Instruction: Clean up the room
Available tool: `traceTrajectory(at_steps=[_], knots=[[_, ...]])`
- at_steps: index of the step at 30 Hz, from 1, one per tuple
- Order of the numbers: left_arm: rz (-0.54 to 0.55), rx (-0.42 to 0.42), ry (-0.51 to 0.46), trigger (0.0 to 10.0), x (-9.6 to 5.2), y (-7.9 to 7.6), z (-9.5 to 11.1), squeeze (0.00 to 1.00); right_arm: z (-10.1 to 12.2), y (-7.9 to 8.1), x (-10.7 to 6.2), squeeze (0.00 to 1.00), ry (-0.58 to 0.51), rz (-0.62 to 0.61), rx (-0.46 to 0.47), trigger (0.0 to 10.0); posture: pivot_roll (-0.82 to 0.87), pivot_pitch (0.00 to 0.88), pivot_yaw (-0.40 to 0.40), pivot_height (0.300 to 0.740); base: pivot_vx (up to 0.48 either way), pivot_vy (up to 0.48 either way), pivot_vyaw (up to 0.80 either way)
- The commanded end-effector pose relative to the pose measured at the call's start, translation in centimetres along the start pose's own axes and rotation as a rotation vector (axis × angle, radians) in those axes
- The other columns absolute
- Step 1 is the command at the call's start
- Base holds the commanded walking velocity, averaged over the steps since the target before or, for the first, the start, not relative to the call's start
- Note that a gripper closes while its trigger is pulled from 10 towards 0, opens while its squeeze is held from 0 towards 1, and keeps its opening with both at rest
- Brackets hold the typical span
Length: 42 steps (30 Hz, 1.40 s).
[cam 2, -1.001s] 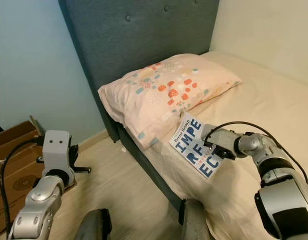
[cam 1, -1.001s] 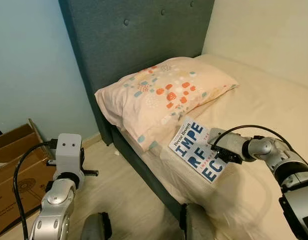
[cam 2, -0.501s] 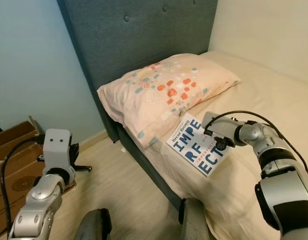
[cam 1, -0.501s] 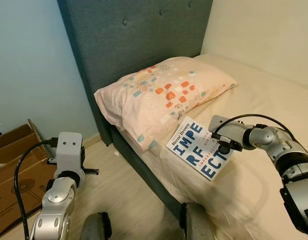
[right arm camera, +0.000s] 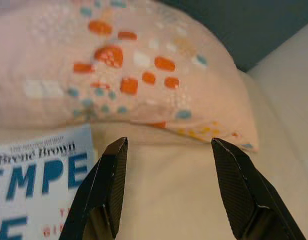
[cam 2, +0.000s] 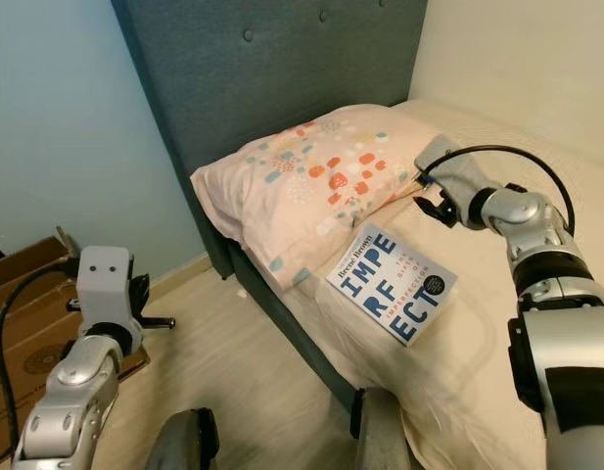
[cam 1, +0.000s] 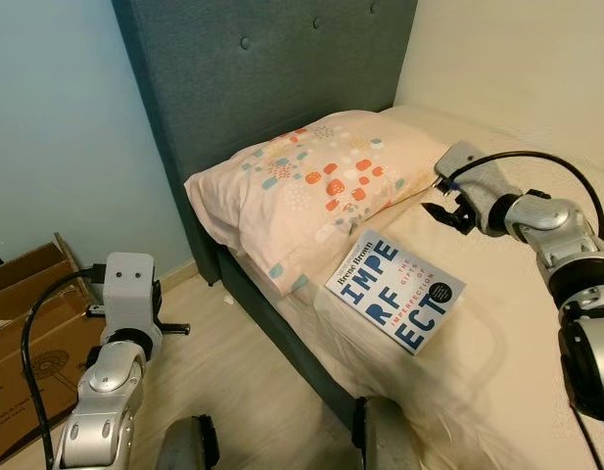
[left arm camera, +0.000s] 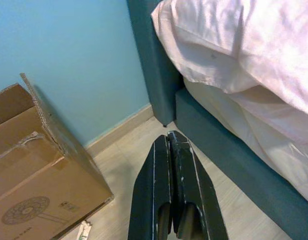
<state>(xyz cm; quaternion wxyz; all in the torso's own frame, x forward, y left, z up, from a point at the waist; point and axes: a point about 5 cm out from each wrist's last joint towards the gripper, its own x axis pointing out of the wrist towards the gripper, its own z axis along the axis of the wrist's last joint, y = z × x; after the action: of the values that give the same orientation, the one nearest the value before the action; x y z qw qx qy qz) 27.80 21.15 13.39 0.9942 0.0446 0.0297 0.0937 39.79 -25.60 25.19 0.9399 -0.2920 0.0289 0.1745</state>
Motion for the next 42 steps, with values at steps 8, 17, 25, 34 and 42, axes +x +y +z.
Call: traceTrajectory(at_steps=[8, 17, 25, 34, 42], knots=[[0.117, 0.003, 0.052, 10.0, -1.1, 1.1, -2.4, 0.0, -3.1, 13.2, 3.1, 0.0, -0.112, 0.014, 0.42, 10.0, -0.02, 0.12, -0.045, 0.553, 0.0, 0.0, 0.0], [0.22, 0.015, 0.056, 10.0, -2.9, 1.8, -3.7, 0.0, -4.9, 20.7, 0.7, 0.0, -0.131, 0.073, 0.422, 10.0, -0.01, 0.104, -0.125, 0.553, 0.0, 0.0, 0.0], [0.234, 0.016, 0.018, 10.0, -3.5, 1.3, -3.4, 0.0, -6.5, 21.0, -1.6, 0.0, -0.13, -0.004, 0.405, 10.0, -0.01, 0.097, -0.105, 0.553, 0.0, 0.0, 0.0], [0.205, 0.026, -0.028, 10.0, -2.8, 0.5, -2.7, 0.0, -7.1, 21.2, -3.1, 0.0, -0.063, -0.067, 0.483, 10.0, -0.02, 0.093, -0.086, 0.568, 0.0, 0.0, 0.0], [0.188, 0.018, -0.037, 10.0, -2.6, 0.4, -2.5, 0.0, -7.0, 21.5, -3.3, 0.0, -0.055, -0.076, 0.489, 10.0, -0.01, 0.086, -0.07, 0.598, 0.0, 0.0, 0.0]])
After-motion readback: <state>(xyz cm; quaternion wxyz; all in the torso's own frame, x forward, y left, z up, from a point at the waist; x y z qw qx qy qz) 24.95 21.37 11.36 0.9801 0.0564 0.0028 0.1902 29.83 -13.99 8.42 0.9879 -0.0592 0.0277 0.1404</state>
